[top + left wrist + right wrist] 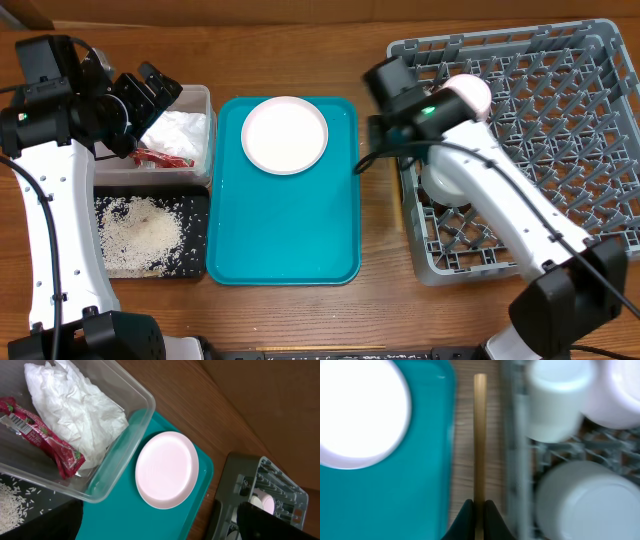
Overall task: Sort waste into correct bins and load items into the dishwasher
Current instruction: 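Carry the chopstick into the rack and stand it beside the bowls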
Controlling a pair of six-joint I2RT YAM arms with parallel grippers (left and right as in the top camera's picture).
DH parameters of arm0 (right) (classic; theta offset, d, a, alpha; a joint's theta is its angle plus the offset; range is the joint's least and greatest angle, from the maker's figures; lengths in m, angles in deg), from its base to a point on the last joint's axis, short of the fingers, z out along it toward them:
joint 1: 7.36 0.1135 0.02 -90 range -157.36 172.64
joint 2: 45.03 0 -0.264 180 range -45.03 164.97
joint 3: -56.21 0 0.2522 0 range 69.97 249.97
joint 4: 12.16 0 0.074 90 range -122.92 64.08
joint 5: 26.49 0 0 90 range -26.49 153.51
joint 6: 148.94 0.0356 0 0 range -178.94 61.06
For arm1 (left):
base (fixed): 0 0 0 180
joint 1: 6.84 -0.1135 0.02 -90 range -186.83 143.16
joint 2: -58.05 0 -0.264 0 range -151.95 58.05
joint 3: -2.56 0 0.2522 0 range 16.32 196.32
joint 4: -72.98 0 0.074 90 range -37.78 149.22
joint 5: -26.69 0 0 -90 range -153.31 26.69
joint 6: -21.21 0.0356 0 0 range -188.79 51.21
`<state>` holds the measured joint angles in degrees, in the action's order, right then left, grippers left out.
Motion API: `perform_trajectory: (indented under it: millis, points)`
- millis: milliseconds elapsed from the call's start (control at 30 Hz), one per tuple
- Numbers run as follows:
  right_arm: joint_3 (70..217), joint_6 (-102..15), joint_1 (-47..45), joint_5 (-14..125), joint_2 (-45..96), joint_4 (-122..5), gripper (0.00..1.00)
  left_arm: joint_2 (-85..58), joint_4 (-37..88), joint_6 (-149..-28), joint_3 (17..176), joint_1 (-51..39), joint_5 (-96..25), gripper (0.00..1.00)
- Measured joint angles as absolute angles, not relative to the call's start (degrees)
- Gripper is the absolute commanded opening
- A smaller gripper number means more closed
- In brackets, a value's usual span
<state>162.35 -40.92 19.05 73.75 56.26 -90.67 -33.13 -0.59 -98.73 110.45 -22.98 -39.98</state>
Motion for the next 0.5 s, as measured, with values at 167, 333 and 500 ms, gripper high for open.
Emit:
perform_trajectory:
  millis: [167,333,500]
  points:
    - [162.33,-46.51,12.52,70.80,56.39,-94.28,0.04,-33.13,-0.59,-98.73,110.45,-22.98,-39.96,1.00]
    - [162.31,-50.18,10.75,68.59,56.39,-95.74,0.04,-33.13,-0.59,-98.73,110.45,-22.98,-39.96,1.00]
    - [160.14,-53.03,10.68,67.91,56.39,-95.53,0.04,-33.13,-0.59,-98.73,110.45,-22.98,-39.98,1.00]
